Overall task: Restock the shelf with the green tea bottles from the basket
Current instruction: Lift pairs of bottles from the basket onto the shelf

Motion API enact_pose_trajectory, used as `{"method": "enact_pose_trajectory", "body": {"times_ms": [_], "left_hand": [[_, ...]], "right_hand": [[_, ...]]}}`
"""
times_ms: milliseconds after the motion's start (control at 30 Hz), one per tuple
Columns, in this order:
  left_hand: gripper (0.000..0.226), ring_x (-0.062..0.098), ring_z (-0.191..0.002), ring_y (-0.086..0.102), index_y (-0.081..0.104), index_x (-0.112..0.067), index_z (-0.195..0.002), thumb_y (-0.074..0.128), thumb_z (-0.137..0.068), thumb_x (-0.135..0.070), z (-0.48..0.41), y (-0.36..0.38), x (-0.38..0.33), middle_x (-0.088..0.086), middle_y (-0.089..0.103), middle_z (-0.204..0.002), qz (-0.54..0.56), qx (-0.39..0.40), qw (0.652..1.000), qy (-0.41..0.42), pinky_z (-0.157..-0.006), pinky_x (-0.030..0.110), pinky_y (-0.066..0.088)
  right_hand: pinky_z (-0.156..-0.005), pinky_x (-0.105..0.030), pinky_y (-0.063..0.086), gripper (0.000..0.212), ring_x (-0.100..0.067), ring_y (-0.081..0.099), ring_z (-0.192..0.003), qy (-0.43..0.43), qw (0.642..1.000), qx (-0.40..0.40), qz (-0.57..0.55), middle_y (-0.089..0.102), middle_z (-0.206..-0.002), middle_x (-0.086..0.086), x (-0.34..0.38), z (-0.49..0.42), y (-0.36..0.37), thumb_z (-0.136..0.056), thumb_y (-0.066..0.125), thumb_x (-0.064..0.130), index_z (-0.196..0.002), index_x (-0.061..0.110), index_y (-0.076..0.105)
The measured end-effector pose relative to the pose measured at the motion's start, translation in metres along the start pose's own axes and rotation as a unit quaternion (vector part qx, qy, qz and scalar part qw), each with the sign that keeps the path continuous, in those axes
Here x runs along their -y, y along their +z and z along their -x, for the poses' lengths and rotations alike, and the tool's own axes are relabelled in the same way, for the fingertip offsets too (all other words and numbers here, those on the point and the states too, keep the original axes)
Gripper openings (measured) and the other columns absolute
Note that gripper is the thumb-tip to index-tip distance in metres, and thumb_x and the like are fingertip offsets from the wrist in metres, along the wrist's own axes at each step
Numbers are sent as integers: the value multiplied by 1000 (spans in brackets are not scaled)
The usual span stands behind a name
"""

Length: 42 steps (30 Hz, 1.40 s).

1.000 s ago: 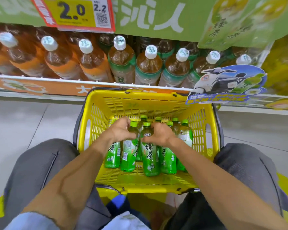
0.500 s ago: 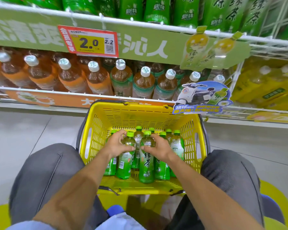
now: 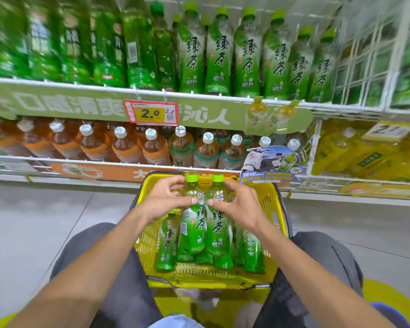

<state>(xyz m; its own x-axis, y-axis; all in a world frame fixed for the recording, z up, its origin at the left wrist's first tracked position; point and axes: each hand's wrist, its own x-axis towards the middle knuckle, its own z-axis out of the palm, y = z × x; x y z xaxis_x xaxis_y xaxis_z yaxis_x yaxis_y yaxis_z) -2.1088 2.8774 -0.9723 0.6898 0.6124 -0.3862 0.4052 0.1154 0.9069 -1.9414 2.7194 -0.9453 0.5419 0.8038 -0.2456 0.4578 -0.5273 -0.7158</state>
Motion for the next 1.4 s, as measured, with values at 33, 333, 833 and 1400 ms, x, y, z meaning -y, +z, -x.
{"method": "enact_pose_trajectory", "body": {"times_ms": [33, 333, 833, 1400], "left_hand": [[82, 16, -123, 58, 56, -11, -138, 94, -66, -19, 3, -5, -16, 2, 62, -130, 3, -4, 1000, 18, -94, 20, 46], [94, 4, -111, 66, 58, -19, -134, 96, -51, -39, 43, -40, -150, -9, 67, -124, 15, -8, 993, 114, -96, 31, 55], [78, 16, -119, 67, 70, -19, -125, 98, -55, -37, 111, -34, -170, -2, 72, -125, -19, 23, 990, 136, -108, 46, 48], [82, 10, -120, 65, 72, -19, -122, 98, -48, -43, 179, -8, -183, -9, 72, -124, -16, 46, 989, 140, -107, 37, 46]], "right_hand": [[-102, -21, 38, 90, -18, 52, -134, -11, 1000, -13, 3, 58, -145, -8, 12, 1, -12, -74, 86, 53, -148, 13, 52], [-96, -20, 44, 85, -12, 62, -117, -76, 991, -107, -20, 70, -129, -8, 104, 25, -104, -68, 87, 57, -136, 13, 64], [-98, -33, 56, 103, -2, 65, -112, -82, 986, -110, -92, 69, -129, 5, 105, 92, -119, -53, 81, 77, -138, 21, 63], [-81, -13, 54, 77, 9, 67, -102, -63, 980, -85, -168, 74, -106, 23, 107, 177, -143, -41, 88, 77, -114, 59, 69]]}}
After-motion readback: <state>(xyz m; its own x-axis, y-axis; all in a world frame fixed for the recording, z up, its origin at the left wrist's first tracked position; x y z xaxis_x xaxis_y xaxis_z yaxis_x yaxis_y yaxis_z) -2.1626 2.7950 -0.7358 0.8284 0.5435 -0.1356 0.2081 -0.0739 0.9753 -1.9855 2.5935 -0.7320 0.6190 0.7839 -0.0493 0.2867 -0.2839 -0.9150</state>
